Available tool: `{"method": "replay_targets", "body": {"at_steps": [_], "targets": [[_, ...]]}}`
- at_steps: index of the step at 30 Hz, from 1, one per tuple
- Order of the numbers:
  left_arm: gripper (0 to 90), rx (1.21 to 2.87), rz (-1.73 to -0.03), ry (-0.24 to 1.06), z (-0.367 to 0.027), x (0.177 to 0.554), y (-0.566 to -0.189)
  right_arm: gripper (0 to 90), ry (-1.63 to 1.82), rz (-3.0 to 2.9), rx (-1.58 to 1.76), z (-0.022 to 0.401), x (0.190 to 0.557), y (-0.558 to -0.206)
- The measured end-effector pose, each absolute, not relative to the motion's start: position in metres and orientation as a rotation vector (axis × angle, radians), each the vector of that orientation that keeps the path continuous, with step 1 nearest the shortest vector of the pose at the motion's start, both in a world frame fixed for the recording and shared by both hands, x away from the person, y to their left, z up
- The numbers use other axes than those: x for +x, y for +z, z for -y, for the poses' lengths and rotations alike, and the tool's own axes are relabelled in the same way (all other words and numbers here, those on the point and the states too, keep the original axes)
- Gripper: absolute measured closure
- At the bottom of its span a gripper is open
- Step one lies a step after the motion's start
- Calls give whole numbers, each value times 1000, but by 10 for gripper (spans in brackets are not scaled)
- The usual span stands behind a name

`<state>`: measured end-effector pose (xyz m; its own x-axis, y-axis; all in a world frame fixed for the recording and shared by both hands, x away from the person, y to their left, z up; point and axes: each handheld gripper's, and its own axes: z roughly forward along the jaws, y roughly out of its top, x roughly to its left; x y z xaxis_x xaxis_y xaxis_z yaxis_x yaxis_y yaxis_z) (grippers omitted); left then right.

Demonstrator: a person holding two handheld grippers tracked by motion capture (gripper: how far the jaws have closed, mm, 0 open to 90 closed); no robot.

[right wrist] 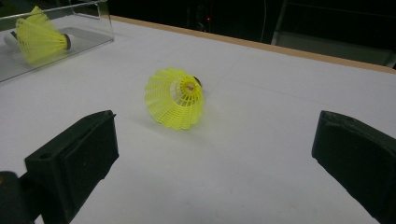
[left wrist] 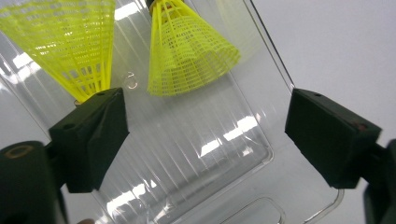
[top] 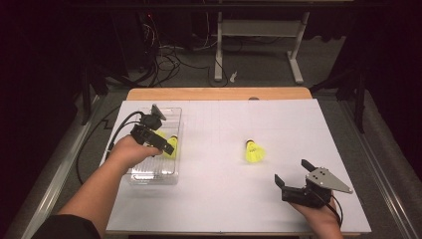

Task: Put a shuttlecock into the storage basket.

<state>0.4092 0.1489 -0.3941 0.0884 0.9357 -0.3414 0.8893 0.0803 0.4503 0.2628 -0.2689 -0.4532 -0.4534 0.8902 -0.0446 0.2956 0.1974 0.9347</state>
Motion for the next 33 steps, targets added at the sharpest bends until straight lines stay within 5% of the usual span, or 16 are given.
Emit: {"method": "replay_targets", "body": {"at_steps": [7, 33], "targets": [[6, 1814, -1788, 96, -144, 405, -390, 11, 1254, -1865, 1102, 269, 262, -452], [6, 1895, -1669, 62, -89, 388, -369, 11, 1262, -1864, 1113, 269, 266, -454]]}}
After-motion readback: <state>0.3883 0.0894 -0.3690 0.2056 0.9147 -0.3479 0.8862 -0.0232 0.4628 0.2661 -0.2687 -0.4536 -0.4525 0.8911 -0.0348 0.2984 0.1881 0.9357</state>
